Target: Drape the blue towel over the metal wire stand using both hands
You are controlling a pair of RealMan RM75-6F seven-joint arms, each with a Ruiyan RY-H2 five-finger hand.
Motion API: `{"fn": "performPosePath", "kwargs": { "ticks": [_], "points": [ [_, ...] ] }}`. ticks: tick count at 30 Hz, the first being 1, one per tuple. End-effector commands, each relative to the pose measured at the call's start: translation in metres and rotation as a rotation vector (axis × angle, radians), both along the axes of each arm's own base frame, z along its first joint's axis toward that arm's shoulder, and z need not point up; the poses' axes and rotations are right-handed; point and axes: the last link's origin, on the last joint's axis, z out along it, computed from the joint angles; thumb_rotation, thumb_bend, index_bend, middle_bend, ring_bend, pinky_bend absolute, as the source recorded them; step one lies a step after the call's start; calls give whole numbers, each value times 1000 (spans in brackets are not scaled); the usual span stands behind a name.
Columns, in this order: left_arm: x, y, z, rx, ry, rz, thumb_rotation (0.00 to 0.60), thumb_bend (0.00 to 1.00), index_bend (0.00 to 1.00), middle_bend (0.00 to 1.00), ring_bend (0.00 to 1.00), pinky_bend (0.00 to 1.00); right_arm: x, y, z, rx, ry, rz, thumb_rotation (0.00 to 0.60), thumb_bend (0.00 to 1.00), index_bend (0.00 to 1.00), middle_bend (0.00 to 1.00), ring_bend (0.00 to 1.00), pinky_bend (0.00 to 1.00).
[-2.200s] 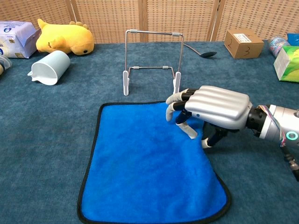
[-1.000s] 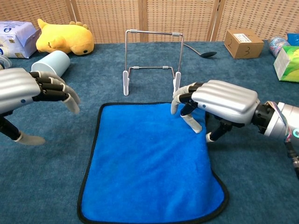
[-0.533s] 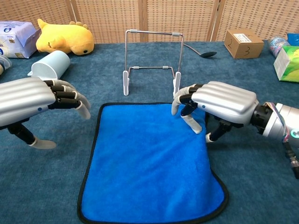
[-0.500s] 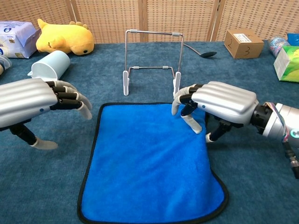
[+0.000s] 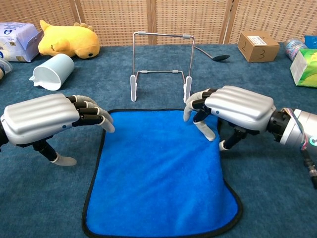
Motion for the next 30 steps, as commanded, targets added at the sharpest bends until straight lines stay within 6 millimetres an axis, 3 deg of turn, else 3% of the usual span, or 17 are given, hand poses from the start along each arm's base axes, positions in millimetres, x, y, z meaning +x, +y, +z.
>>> {"fn": "performPosePath", "kwargs": {
  "ticks": [1, 30],
  "points": [
    [2, 1, -4, -5, -4, -2, 600, 181, 232, 229, 220, 162, -1, 0, 0, 0, 1, -3, 600, 275, 723, 334, 187, 223],
    [16, 10, -25, -24, -15, -16, 600, 188, 231, 227, 220, 163, -5, -2, 4, -8, -7, -20, 600, 276, 723, 334, 188, 233]
  ]
}}
